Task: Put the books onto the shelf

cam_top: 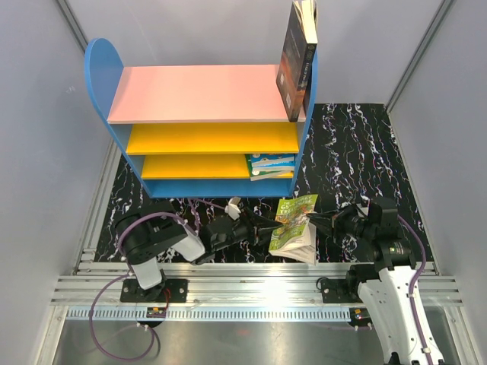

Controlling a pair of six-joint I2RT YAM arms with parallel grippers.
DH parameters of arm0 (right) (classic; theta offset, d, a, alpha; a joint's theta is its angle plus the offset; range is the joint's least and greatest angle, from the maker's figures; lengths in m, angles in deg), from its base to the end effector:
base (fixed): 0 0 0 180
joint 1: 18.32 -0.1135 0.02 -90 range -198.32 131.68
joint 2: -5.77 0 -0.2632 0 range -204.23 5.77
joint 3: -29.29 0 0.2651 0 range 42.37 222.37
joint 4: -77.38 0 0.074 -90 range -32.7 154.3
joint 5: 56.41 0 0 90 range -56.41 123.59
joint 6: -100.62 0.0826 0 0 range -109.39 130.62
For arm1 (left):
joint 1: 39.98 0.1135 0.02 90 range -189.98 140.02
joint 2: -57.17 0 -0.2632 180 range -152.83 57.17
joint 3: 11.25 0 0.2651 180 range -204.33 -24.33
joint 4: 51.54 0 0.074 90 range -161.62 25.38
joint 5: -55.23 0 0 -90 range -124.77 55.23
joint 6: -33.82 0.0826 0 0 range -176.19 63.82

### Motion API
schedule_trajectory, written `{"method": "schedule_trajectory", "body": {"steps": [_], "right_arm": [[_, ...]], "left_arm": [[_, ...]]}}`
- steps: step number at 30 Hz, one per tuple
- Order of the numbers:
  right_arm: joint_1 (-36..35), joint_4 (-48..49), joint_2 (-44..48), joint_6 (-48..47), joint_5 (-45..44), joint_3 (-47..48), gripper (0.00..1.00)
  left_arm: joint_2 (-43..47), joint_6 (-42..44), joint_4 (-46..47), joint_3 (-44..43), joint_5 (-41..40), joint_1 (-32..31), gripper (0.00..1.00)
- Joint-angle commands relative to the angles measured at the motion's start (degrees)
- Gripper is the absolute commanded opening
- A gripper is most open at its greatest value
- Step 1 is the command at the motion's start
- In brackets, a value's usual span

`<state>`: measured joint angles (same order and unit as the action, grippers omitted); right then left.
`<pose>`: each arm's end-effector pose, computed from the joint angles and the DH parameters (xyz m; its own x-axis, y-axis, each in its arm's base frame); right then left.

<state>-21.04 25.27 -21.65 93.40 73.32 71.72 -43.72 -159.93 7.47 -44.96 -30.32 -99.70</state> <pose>0.1494 0.0600 0.2204 -0.6171 0.7345 0.2823 0.5292 0.1219 0.8397 0.1595 -0.2859 0.1054 -0.8569 -0.4530 0.2460 -0.2834 0.0155 -0.9589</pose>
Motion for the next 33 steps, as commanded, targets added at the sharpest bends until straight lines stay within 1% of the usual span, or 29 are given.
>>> {"method": "schedule_trajectory", "body": {"steps": [1, 3, 4, 5, 6, 7, 8, 9, 10, 11, 12, 13, 14, 16, 17, 19, 20, 21, 22, 23, 24, 25, 27, 28, 29, 30, 31, 32, 33], "right_arm": [[-0.62, 2.46, 0.09, -1.13, 6.59, 1.34, 0.0], [-0.62, 1.07, -0.53, -3.92, 6.86, 1.24, 0.0], [-0.62, -0.16, -1.05, -5.08, 7.21, 1.24, 0.0], [-0.62, -1.91, -1.67, -6.13, 7.38, 1.24, 0.0], [-0.71, -3.15, -2.19, -8.84, 7.47, 1.68, 0.0], [-0.62, -5.34, -2.72, -10.26, 7.39, 2.12, 0.0], [-0.62, -6.32, -4.03, -11.67, 7.38, 2.64, 0.12], [-0.71, -7.46, -4.74, -14.81, 7.04, 4.91, 0.32], [-0.62, -8.95, -5.44, -16.5, 5.38, 6.5, 0.47], [-0.62, -11.57, -6.93, -18.17, 4.49, 8.26, 0.58], [-0.71, -13.08, -7.9, -21.75, 3.44, 12.1, 0.73], [-0.71, -16.49, -8.78, -23.79, 1.08, 14.23, 0.76], [-0.62, -18.17, -10.79, -25.81, -0.16, 16.34, 0.78], [-0.62, -23.62, -12.56, -31.26, -3.77, 22.23, 0.81], [-0.62, -25.38, -13.88, -32.93, -5.0, 23.99, 0.8], [-0.62, -30.55, -14.68, -36.72, -9.02, 28.91, 0.81], [-0.53, -32.24, -14.85, -37.86, -10.62, 30.49, 0.81], [-0.62, -33.73, -14.94, -39.87, -12.03, 33.21, 0.81], [-0.62, -35.92, -14.77, -40.68, -14.3, 34.28, 0.81], [-0.62, -36.99, -14.51, -41.47, -15.46, 35.25, 0.81], [-0.62, -37.87, -14.42, -42.95, -16.42, 36.82, 0.82], [-0.62, -39.44, -14.33, -43.58, -18.17, 37.36, 0.84], [-0.53, -40.95, -13.98, -45.34, -19.94, 38.59, 0.85], [-0.62, -41.82, -13.8, -45.78, -21.43, 38.86, 0.86], [-0.62, -42.27, -13.71, -46.22, -22.23, 39.03, 0.87], [-0.62, -42.8, -13.71, -47.0, -23.02, 39.65, 0.88], [-0.71, -43.32, -13.71, -47.45, -24.16, 39.91, 0.89], [-0.62, -43.5, -13.8, -47.89, -24.6, 40.18, 0.92], [-0.62, -43.68, -13.89, -48.5, -25.04, 40.44, 0.92]], "left_arm": [[4.11, 0.65, 22.21, -2.75, 0.03, -0.92, 0.23], [6.04, 1.26, 20.99, -3.02, 0.56, -1.27, 0.18], [6.83, 1.61, 20.55, -3.37, 0.91, -1.36, 0.13], [8.84, 2.92, 19.15, -3.81, 1.61, -1.36, 0.03], [9.99, 3.72, 17.22, -4.42, 3.7, -1.36, 0.0], [11.74, 4.68, 14.42, -6.34, 4.94, -1.45, 0.0], [13.59, 7.91, 6.56, -7.4, 7.31, -1.62, 0.0], [18.04, 10.12, 1.17, -8.63, 8.29, -2.23, 0.0], [20.35, 12.58, -5.15, -10.47, 8.91, -2.59, 0.0], [22.29, 18.26, -19.22, -14.23, 9.26, -3.11, 0.0], [26.31, 21.1, -25.97, -16.71, 9.18, -3.99, 0.0], [27.57, 23.74, -31.96, -18.82, 8.74, -4.52, 0.0], [28.97, 27.33, -40.63, -22.15, 8.21, -4.78, 0.0], [31.96, 29.73, -46.49, -24.45, 8.12, -5.14, 0.0], [33.02, 32.52, -52.96, -27.51, 7.95, -5.14, 0.0], [35.82, 36.84, -61.68, -32.26, 5.67, -5.23, 0.0], [36.54, 41.99, -71.38, -35.07, 4.62, -5.31, 0.0], [36.98, 44.65, -76.44, -41.45, 2.34, -5.4, 0.0], [37.25, 47.29, -85.54, -44.74, 0.93, -5.4, 0.0], [37.25, 52.1, -89.72, -47.81, -0.48, -5.49, 0.0], [37.07, 54.33, -93.76, -54.98, -4.06, -5.58, 0.0], [36.9, 56.35, -100.94, -58.1, -6.36, -5.67, 0.0], [36.28, 61.89, -106.08, -64.25, -11.81, -5.93, 0.0], [35.93, 64.69, -110.81, -70.2, -13.83, -5.93, 0.0], [35.41, 66.2, -112.68, -72.78, -17.85, -6.1, 0.0], [35.05, 67.69, -114.18, -75.07, -19.72, -6.63, 0.0], [34.79, 69.1, -116.8, -79.79, -21.92, -7.07, 0.0], [34.44, 72.16, -117.96, -81.84, -26.29, -7.59, 0.0], [33.3, 73.67, -119.02, -84.21, -28.25, -8.47, 0.0]]}}
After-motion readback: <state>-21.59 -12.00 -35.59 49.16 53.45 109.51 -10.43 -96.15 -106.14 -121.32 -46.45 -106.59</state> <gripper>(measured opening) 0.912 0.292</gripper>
